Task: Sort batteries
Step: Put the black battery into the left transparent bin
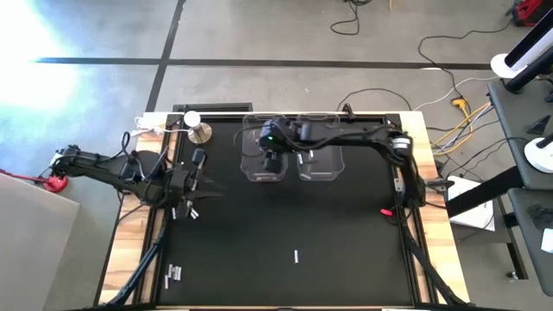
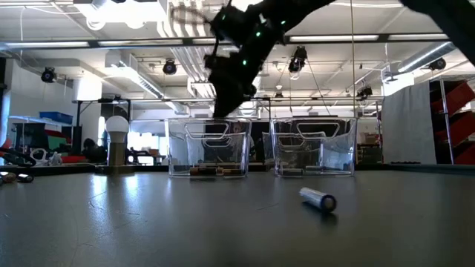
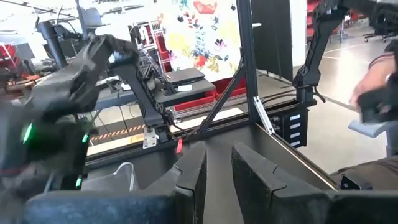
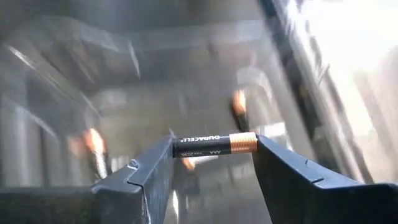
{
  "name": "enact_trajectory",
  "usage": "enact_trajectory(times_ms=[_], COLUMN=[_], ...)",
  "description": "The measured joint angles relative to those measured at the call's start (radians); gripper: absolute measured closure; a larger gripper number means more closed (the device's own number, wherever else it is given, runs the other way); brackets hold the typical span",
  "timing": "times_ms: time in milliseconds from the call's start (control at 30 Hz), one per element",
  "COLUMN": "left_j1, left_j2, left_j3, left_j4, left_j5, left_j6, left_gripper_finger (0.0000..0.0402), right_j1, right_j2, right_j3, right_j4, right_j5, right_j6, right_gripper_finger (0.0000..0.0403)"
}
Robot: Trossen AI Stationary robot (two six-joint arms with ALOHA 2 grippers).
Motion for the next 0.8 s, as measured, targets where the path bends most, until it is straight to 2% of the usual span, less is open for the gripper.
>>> enact_trajectory(times_ms=[133, 200, 467, 533, 800], left_j1=[0.000, 0.000, 0.000, 0.000, 0.000], left_j2=[-0.010, -0.014, -0.022, -0.025, -0.048], left_j3=[-0.001, -0.004, -0.008, -0.009, -0.010], left_j4=[-0.006, -0.006, -0.007, -0.014, -0.036], left_j5=[0.000, 0.000, 0.000, 0.000, 0.000], left_j6=[0.000, 0.000, 0.000, -0.001, -0.004], left_gripper_finger=[0.0345, 0.0345, 0.0345, 0.0345, 0.0345], right_j1=[-0.044, -0.064, -0.117, -0.124, -0.127], right_j2=[0.125, 0.183, 0.366, 0.397, 0.451], right_j3=[0.177, 0.269, 0.557, 0.590, 0.583], right_j4=[-0.212, -0.283, -0.376, -0.383, -0.377], right_j5=[-0.008, -0.046, -0.188, -0.232, -0.268], right_j6=[-0.003, -0.009, -0.020, -0.050, -0.125], right_gripper_finger=[0.0203, 0.0199, 0.0211, 0.0209, 0.0199])
